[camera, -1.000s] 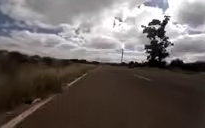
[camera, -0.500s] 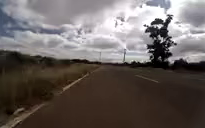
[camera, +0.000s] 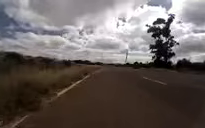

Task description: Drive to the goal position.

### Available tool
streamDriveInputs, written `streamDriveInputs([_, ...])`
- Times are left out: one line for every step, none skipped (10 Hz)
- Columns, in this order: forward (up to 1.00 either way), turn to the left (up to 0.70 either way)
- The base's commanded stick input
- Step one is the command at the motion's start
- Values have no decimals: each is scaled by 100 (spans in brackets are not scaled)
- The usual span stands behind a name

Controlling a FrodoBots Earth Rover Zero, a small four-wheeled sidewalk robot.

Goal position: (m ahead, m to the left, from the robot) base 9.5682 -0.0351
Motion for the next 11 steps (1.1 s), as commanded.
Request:
streamDriveInputs([85, -2])
streamDriveInputs([85, -4])
streamDriveInputs([85, -18])
streamDriveInputs([85, -25])
streamDriveInputs([85, -27])
streamDriveInputs([85, -27])
streamDriveInputs([85, -18])
streamDriveInputs([85, -3])
streamDriveInputs([85, 0])
streamDriveInputs([85, 0])
streamDriveInputs([85, 0])
